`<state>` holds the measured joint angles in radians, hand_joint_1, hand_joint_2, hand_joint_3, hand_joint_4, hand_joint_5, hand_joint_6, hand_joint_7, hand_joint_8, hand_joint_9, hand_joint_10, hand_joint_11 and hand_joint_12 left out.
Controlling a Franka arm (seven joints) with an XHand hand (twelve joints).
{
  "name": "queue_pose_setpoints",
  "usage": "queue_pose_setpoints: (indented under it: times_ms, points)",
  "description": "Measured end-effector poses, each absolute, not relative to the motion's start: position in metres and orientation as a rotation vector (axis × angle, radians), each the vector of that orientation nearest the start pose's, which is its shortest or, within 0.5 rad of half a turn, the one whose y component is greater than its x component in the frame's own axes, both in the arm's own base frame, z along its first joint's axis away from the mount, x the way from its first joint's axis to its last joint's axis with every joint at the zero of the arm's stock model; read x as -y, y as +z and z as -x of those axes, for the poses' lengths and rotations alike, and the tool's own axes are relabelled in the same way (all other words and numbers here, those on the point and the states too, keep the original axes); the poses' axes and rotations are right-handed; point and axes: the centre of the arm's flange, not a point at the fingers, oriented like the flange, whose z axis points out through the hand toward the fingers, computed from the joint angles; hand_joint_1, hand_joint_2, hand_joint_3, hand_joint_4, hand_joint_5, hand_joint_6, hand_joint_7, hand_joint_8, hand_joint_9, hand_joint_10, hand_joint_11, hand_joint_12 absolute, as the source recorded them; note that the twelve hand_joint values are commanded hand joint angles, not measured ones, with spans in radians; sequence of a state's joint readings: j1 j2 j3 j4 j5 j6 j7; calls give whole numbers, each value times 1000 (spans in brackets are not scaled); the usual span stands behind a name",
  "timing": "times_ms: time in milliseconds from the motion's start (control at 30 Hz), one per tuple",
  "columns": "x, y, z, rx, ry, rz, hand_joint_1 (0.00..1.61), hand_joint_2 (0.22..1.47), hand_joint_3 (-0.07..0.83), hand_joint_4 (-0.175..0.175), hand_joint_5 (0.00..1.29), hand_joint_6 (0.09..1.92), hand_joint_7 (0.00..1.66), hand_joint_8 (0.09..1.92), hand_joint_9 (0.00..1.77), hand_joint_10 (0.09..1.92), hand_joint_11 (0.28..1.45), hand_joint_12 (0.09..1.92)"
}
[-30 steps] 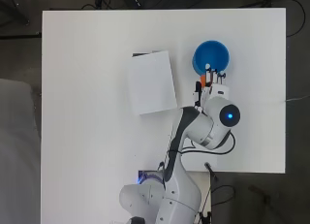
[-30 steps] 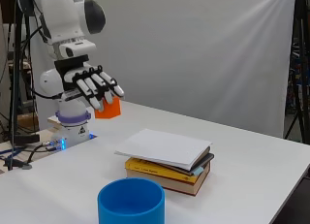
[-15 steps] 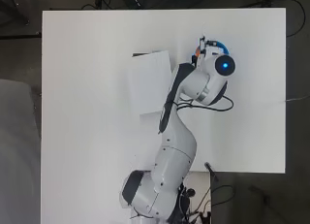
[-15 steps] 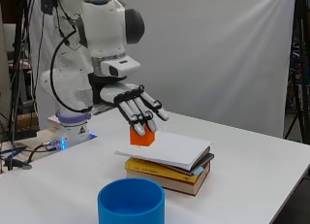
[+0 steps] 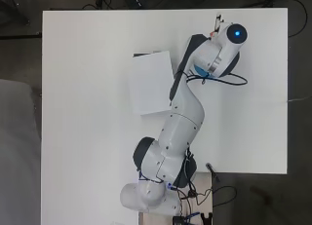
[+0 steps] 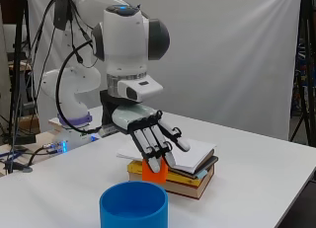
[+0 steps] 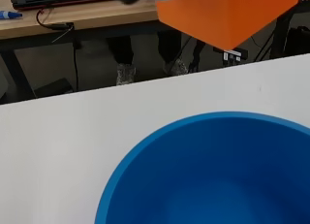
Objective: Teleoperate dual arm-hand system to pick and place objects
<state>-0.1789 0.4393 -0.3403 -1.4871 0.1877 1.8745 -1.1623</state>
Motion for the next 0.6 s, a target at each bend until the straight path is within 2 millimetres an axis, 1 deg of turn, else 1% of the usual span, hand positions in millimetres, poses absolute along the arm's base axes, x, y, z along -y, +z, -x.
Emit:
queue_pose_setpoints:
  times_ms: [33, 67, 100, 133, 200, 300, 467, 500, 533, 567, 600]
  points:
    - [295, 425, -609, 931, -3, 2947, 1390, 1159, 12, -34, 326, 87, 730, 87, 851, 664, 729, 87]
    - [296, 420, -604, 929, 8, 2937, 1473, 1143, 9, -28, 384, 87, 773, 87, 829, 937, 752, 87]
    - [297, 417, -600, 931, 12, 2929, 1525, 1135, 7, -26, 414, 87, 799, 87, 810, 1116, 767, 87]
    - [298, 413, -598, 935, 13, 2927, 1553, 1130, 6, -25, 426, 87, 813, 87, 799, 1217, 777, 87]
    - [298, 403, -597, 946, 19, 2927, 1575, 1127, 4, -31, 411, 87, 811, 87, 790, 1294, 786, 87]
    - [296, 381, -596, 946, 52, 2913, 1581, 1126, 2, -35, 395, 87, 794, 87, 789, 1312, 785, 87]
    - [294, 344, -579, 970, 93, 2861, 1583, 1128, 2, -32, 418, 87, 800, 87, 788, 1333, 830, 87]
    - [293, 340, -576, 983, 95, 2852, 1289, 1138, 4, -34, 343, 87, 647, 87, 698, 983, 749, 87]
    - [292, 336, -573, 988, 99, 2846, 963, 1079, -3, -21, 207, 87, 389, 87, 497, 601, 626, 87]
    - [292, 333, -570, 990, 105, 2843, 705, 1040, -3, -11, 110, 87, 208, 87, 335, 340, 536, 87]
    - [291, 331, -568, 991, 112, 2838, 486, 1046, 0, -1, 55, 87, 103, 87, 240, 185, 481, 87]
